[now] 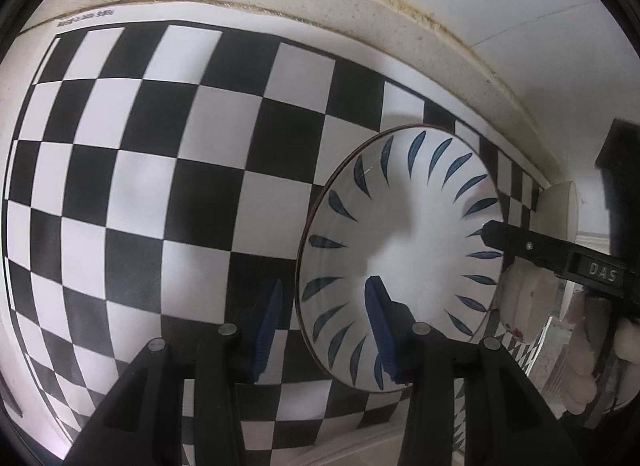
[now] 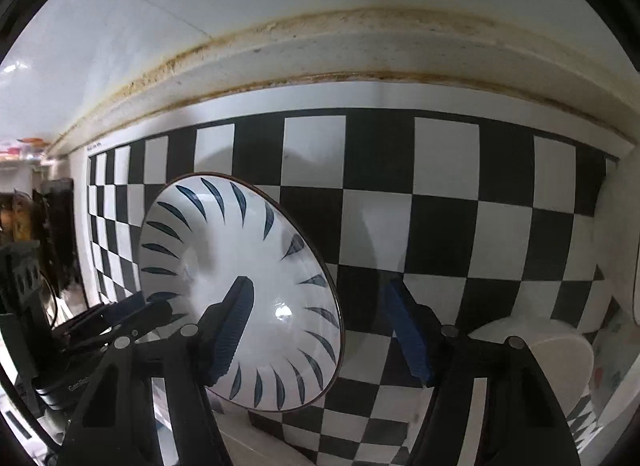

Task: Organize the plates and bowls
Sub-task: 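Close both grippers on the rim of the blue petal-pattern plate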

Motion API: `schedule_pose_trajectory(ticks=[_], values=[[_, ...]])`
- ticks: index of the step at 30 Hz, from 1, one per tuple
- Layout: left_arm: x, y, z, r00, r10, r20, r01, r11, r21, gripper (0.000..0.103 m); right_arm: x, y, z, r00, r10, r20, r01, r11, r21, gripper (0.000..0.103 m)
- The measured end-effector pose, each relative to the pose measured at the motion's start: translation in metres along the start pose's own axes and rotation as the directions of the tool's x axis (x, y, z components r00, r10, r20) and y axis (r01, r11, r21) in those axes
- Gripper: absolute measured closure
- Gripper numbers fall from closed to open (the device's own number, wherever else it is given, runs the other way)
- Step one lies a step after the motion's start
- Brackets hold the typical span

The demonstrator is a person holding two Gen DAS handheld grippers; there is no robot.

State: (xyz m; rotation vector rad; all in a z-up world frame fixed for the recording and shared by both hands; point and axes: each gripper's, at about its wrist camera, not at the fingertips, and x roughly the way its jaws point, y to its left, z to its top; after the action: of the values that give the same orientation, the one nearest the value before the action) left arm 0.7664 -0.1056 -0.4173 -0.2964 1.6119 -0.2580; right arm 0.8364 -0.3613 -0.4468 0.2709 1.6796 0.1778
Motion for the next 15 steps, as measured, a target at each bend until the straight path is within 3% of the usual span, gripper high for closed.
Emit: schedule_pose_trajectory(ticks=[2, 5, 9, 15], values=[[0.005, -0.001, 0.000, 1.000, -0.003, -0.015, 0.003, 1.000, 0.002, 0.065, 0.005, 0.002, 0.002, 1.000, 0.008, -0.019, -0.008, 1.000, -0.008, 0.043], [0.006, -0.005, 0.001, 1.000, 0.012, -0.006, -0.012, 1.000, 0.018, 0.065, 0.013, 0.006, 0.005, 0.999, -0.005, -0.047, 0.004, 0.999, -0.034, 0.049], [0.007, -0.010, 0.001, 1.000, 0.008, -0.003, -0.008, 1.000, 0.030, 0.066, 0.018, 0.005, 0.004, 0.999, -0.010, -0.052, 0.009, 0.999, -0.031, 0.073], [0.007, -0.017, 0.000, 0.996, 0.082, 0.036, -0.084, 0.995, 0.061, 0.067, 0.019, 0.003, -0.006, 0.999, 0.009, -0.053, -0.010, 1.000, -0.020, 0.078]])
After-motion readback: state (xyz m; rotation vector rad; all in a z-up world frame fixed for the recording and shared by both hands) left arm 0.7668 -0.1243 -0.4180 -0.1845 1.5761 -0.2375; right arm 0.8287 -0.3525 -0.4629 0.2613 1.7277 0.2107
